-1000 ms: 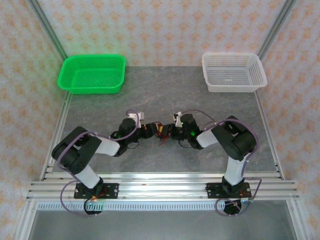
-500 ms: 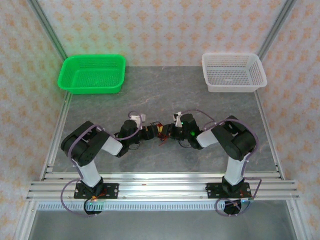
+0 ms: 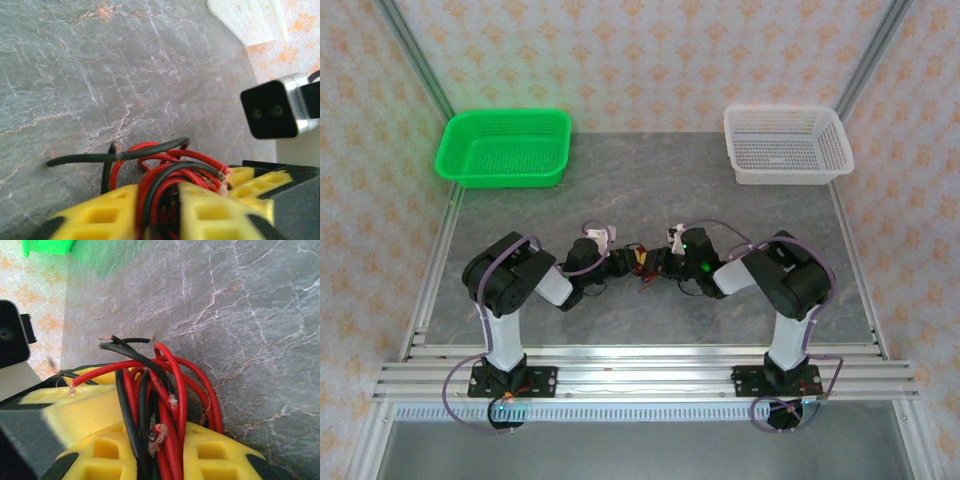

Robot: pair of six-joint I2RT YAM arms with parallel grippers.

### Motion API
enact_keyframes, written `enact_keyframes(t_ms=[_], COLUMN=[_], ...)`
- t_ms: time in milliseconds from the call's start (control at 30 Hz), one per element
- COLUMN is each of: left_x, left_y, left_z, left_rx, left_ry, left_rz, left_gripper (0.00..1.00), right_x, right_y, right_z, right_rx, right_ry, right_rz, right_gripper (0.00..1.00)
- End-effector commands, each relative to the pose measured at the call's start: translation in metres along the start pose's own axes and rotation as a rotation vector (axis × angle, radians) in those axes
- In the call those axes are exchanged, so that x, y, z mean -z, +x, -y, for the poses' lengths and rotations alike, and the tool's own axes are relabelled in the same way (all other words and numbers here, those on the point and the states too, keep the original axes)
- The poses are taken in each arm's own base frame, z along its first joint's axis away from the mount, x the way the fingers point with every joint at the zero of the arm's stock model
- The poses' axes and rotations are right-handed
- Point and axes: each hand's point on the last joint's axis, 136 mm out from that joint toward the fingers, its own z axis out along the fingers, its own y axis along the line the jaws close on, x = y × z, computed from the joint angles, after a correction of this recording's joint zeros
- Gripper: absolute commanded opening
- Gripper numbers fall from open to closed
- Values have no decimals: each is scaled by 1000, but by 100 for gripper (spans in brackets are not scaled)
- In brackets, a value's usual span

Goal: Untangle the cables

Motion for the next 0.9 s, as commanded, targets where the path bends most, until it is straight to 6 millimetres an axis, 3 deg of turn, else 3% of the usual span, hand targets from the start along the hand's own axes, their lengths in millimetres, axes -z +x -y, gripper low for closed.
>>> enact_keyframes(t_ms=[0,33,133,267,400,467,700,867], left_x=[-3,-2,5,16,24,26,34,46], left_y=[19,17,7,-7,-21,-26,-44,-62], left_z=[-2,0,10,18,26,32,61,84], left_rx=[26,27,28,24,0,-7,3,-5], left_ry=[11,14,20,-19,-57,-53,14,38], left_rz=[-70,-63,-29,0,22,30,63,97], left_gripper=[4,0,0,0,0,0,0,0], right_x=[-6,-5,-2,10,36,48,81,87], right_y=[-1,-2,-7,-15,-24,-24,-13,-5], right_z=[-2,-4,-11,-21,-33,-38,-46,-35], right_rx=[12,11,3,7,27,29,70,160], right_ry=[-1,-4,-2,57,120,136,150,181], right_rz=[-4,-2,4,16,52,65,66,28], right_gripper=[0,0,3,33,63,71,75,71])
